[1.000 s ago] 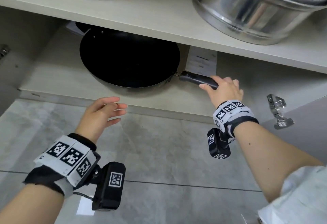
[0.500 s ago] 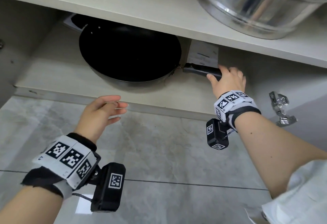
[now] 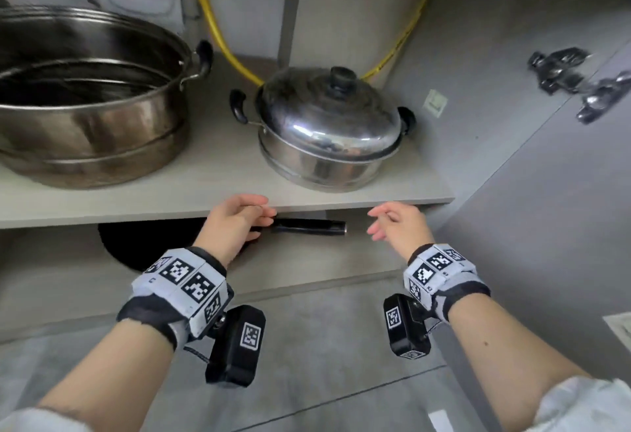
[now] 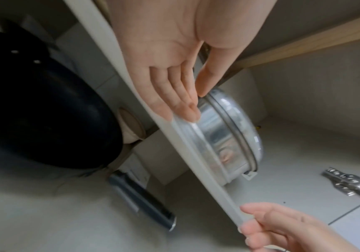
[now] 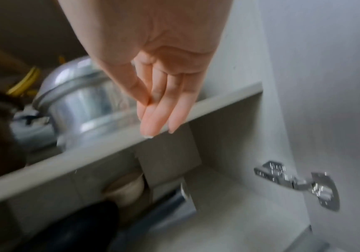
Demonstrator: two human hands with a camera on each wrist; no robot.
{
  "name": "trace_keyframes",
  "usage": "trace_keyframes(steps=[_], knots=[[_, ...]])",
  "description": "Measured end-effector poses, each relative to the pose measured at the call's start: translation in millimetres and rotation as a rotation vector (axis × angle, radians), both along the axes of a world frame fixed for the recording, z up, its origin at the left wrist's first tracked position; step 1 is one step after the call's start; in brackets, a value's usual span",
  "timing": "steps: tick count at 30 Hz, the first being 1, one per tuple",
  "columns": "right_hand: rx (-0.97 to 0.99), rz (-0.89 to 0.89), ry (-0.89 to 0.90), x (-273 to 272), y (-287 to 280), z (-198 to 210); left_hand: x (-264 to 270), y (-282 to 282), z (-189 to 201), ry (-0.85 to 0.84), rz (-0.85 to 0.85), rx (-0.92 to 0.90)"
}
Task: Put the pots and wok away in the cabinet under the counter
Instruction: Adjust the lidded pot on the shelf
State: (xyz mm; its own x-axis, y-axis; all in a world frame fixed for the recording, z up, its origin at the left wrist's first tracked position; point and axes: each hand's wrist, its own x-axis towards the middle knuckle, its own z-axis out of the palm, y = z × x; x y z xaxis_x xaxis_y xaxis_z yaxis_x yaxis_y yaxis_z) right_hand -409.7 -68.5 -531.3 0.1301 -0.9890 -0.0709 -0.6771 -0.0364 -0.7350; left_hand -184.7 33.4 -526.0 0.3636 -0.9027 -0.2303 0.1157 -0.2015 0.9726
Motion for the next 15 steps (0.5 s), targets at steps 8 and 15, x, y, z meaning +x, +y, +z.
trace_keyframes(steps=[8,15], knots=[[0.143,-0.104,-0.122,-12,-20,102,20,-46,70,-0.25,0.092,-0.008],[0.144,-0.213,-0.24,-15,-65,107,41,-91,78,-0.265,0.09,0.024]])
